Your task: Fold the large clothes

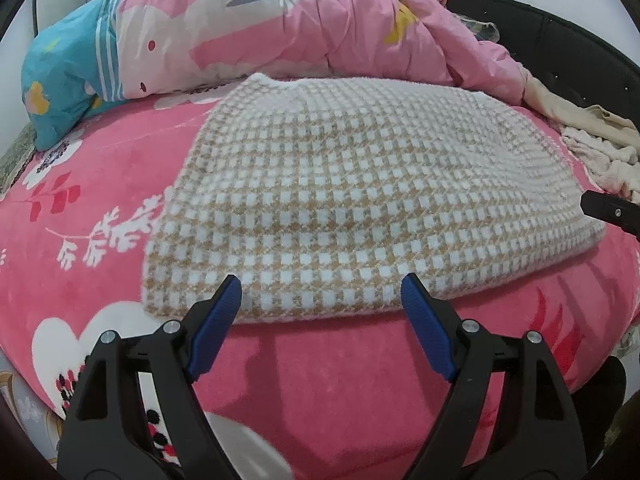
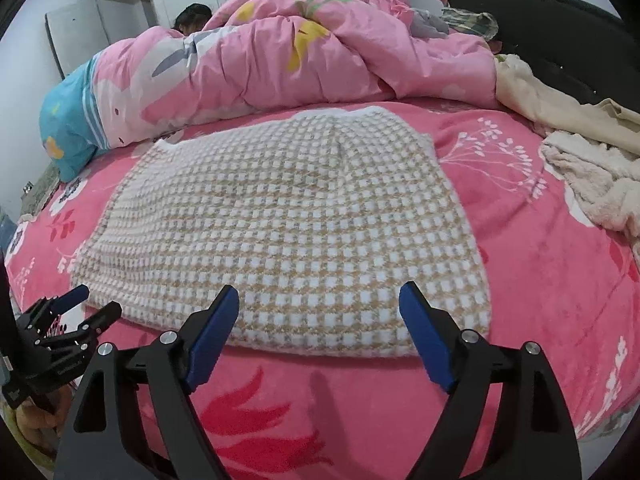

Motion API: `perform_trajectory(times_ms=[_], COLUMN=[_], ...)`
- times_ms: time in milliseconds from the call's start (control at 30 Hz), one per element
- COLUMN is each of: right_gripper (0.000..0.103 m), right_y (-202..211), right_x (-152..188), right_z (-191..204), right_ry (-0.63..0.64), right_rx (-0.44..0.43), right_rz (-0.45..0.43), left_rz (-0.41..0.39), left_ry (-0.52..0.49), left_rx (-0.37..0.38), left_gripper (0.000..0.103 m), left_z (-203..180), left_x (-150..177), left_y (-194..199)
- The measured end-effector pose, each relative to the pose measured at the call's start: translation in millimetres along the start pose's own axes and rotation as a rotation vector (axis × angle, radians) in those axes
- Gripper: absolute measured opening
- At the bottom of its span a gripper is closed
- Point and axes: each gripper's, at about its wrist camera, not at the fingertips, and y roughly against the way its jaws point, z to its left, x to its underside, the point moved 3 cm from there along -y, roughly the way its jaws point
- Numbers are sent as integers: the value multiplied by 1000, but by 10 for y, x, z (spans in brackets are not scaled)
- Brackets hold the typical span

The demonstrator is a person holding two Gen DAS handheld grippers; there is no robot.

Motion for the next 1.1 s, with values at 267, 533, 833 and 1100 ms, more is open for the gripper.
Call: perform_trajectory(times_ms=[267, 533, 833, 1100], right_gripper=[83, 84, 84, 84], right_y=[-508, -529, -314, 34], right_x=[235, 295, 573, 839], right_z=[-22, -38, -161, -370], right_ry=[65, 62, 31, -43], right_rx=[101, 97, 41, 26], right_rz=[70, 55, 67, 81], left_rz=[33, 36, 7, -58], left_ry=[8, 9, 12, 9], left_rx=[-21, -29, -18, 14], left_gripper=[78, 78, 78, 84], left_z=[17, 10, 14, -22], left_x=[36, 41, 155, 356], left_y=[-128, -160, -23, 402])
